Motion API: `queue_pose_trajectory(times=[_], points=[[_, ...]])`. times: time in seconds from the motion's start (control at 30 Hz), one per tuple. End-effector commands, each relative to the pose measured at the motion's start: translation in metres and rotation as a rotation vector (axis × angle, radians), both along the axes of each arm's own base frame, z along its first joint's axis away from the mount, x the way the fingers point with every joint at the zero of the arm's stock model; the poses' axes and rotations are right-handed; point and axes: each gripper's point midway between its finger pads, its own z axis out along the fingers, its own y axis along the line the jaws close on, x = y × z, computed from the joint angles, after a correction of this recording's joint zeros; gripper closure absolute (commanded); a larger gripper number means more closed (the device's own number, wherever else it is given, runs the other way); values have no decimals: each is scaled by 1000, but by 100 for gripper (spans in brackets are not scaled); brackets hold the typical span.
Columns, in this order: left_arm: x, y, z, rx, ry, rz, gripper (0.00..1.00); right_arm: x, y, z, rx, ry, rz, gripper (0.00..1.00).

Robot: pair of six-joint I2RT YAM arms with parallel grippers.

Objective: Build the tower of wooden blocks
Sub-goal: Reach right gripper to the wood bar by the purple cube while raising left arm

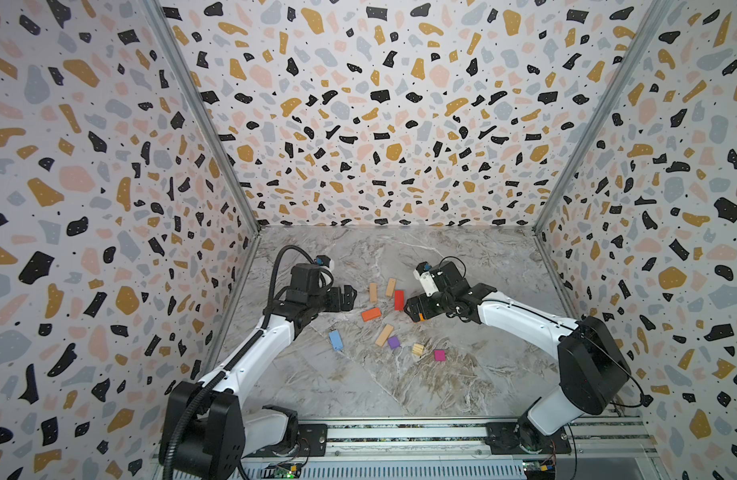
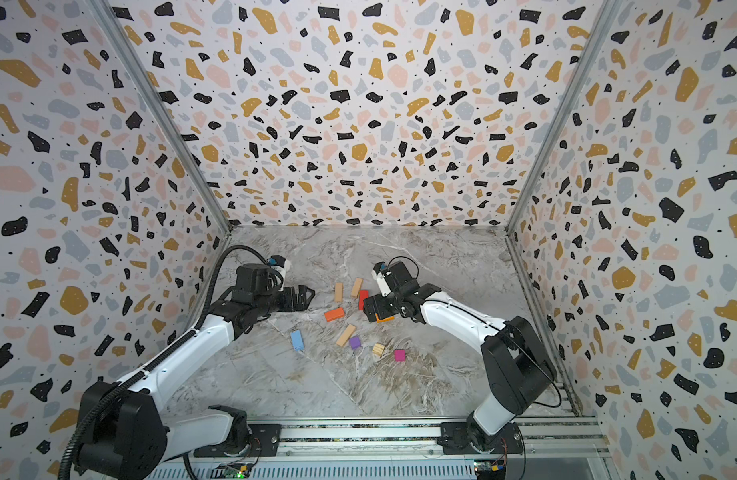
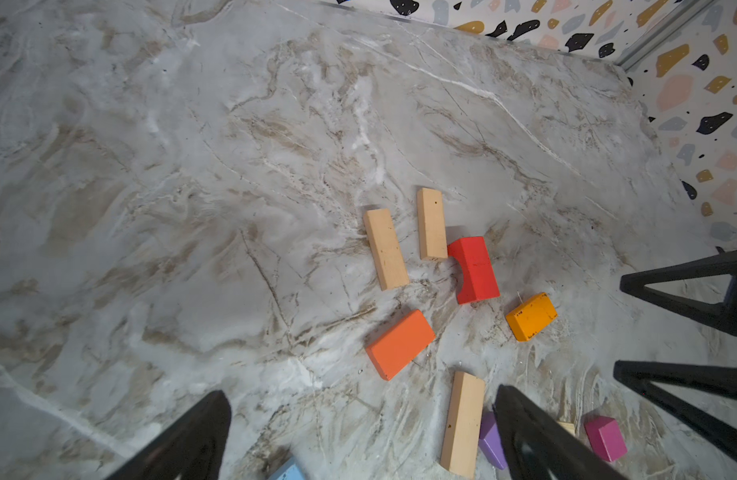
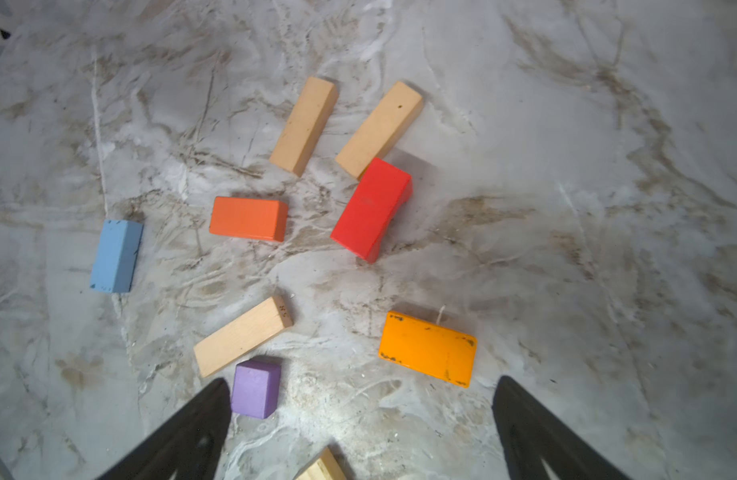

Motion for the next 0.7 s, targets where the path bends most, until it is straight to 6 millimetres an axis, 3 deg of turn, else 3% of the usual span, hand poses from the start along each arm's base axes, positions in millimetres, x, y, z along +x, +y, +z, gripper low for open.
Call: queue_pose_trajectory(times=[0.0, 0.23, 0.53, 0.67], points=[[-1, -12, 11, -57, -37, -50, 0, -15, 10, -4, -60, -11, 133, 2], [1, -3, 18, -28, -60, -14, 0, -46, 37, -23, -78, -38, 322, 2], [8, 5, 16, -34, -54, 33, 0, -67, 74, -46, -70, -56, 427, 1], [10, 7, 13, -71, -29, 33, 0, -73, 80, -62, -105, -48, 464, 1]])
